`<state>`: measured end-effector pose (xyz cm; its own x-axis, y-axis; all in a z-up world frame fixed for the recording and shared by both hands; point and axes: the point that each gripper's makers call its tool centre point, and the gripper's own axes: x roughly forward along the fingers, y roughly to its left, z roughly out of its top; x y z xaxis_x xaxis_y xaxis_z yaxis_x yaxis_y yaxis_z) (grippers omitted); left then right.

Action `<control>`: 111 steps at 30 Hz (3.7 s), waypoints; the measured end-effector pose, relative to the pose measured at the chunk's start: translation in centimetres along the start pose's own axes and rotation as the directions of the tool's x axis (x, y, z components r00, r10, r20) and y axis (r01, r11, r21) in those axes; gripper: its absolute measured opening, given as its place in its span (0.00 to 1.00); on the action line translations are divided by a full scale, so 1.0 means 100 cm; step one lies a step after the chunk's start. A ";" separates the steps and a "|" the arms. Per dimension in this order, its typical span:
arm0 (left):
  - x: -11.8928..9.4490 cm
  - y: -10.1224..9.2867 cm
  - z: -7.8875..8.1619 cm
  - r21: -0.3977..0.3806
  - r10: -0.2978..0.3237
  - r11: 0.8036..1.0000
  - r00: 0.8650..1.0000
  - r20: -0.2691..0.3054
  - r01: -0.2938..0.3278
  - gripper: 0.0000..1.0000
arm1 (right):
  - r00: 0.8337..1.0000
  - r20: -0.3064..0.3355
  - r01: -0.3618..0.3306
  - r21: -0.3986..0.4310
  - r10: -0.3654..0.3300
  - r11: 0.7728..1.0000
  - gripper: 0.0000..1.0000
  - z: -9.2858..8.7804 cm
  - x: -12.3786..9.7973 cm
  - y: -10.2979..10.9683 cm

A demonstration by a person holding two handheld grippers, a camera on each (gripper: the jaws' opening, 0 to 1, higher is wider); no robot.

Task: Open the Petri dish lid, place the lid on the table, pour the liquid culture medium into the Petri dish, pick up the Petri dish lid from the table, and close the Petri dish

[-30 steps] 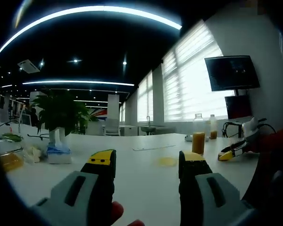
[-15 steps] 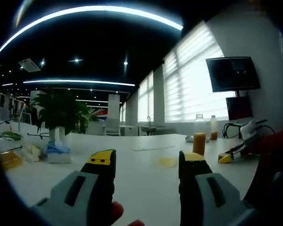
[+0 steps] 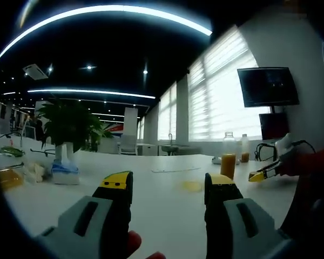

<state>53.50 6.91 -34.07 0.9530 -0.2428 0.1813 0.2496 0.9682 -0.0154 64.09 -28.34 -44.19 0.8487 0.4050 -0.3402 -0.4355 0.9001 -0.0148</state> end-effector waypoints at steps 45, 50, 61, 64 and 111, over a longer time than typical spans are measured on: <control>0.001 -0.010 0.013 0.023 -0.023 0.999 1.000 0.008 0.023 0.45 | 0.963 0.267 0.039 -0.041 -0.026 0.998 0.30 0.227 0.010 -0.051; -0.001 -0.008 0.013 0.022 -0.018 1.000 1.000 0.008 0.018 0.45 | 0.971 0.236 0.052 -0.044 -0.041 0.998 0.30 0.235 0.032 -0.065; -0.004 0.003 0.019 0.027 0.006 1.000 1.000 0.019 -0.007 0.45 | 0.985 0.162 0.061 -0.044 -0.053 0.997 0.30 0.225 0.059 -0.073; -0.004 0.006 0.019 0.027 0.013 1.000 1.000 0.019 -0.014 0.45 | 0.987 0.152 0.060 -0.049 -0.052 0.997 0.30 0.221 0.061 -0.073; 0.000 0.028 -0.002 0.022 0.062 0.998 0.998 -0.012 -0.062 0.45 | 0.891 0.447 0.122 -0.060 -0.082 0.991 0.43 0.237 -0.014 -0.076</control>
<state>54.24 9.58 -34.33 0.9687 -0.1828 0.1682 0.1862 0.9825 -0.0048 73.30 -31.98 -21.34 0.9259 0.3587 0.1184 -0.3464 0.9313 -0.1126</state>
